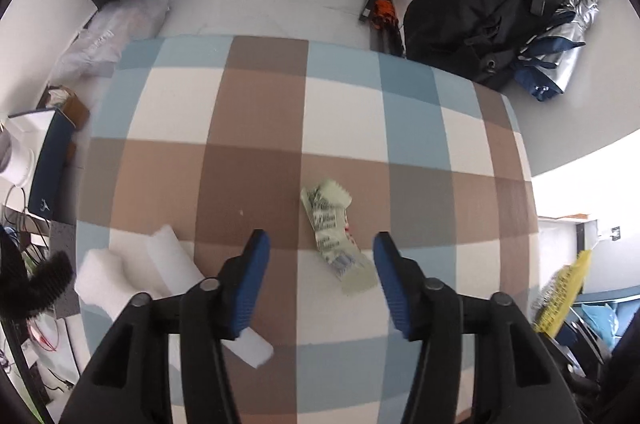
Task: Collect trash
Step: 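Close the left gripper on the crumpled snack wrapper and lift it, then carry the yellow bag and the wrapper in both grippers over the white bin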
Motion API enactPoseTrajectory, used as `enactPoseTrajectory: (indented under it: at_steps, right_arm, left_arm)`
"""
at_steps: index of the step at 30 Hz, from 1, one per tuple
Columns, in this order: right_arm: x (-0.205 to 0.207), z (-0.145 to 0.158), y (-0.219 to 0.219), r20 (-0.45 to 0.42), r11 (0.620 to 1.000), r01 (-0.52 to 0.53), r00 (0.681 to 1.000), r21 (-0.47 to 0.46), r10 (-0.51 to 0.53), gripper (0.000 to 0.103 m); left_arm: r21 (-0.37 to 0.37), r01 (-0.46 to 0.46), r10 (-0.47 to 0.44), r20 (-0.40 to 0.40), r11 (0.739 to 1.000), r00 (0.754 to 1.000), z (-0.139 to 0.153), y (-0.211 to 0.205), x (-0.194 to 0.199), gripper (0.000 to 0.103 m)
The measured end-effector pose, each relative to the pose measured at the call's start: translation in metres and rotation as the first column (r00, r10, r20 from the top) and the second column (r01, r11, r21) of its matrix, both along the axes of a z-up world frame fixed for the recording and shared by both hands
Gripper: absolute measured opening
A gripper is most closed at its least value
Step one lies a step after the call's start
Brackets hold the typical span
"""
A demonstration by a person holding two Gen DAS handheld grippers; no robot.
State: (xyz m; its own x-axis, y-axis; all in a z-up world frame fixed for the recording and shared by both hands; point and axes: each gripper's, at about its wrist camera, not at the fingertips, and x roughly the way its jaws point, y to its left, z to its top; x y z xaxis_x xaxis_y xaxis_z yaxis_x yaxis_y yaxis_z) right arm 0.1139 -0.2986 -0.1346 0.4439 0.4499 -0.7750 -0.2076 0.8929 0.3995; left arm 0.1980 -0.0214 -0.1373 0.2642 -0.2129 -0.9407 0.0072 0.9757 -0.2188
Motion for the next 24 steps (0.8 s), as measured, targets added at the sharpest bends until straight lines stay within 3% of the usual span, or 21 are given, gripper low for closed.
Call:
enactPoseTrajectory:
  at_steps: [7,12,13,16,17,24]
  right_arm:
    - [0.002,0.002,0.000,0.003,1.000,-0.004,1.000,0.017,0.004,0.041]
    - [0.005,0.001,-0.004,-0.004,1.000,0.005,1.000,0.024,-0.005,0.041]
    - [0.005,0.000,-0.004,-0.006,1.000,0.006,1.000,0.025,-0.006,0.041]
    - [0.006,0.000,-0.006,-0.013,0.999,0.012,1.000,0.030,-0.012,0.041]
    - [0.007,0.000,-0.006,-0.014,0.999,0.014,1.000,0.030,-0.013,0.041]
    - [0.004,0.002,-0.008,-0.009,0.999,0.017,1.000,0.031,-0.016,0.041]
  left_arm:
    - [0.055,0.015,-0.012,-0.045,0.998,0.999,-0.013,-0.011,0.016,0.053]
    - [0.116,0.031,-0.027,-0.030,0.993,0.999,-0.016,-0.016,0.019,0.053]
    - [0.123,0.036,-0.033,-0.027,0.992,0.999,-0.016,-0.016,0.018,0.051]
    - [0.168,0.050,-0.049,-0.012,0.984,0.999,-0.015,-0.019,0.017,0.019]
    - [0.179,0.062,-0.060,-0.016,0.982,0.998,-0.015,-0.020,0.016,0.015]
    - [0.125,0.069,-0.066,-0.027,0.990,0.997,-0.009,-0.014,0.005,0.014]
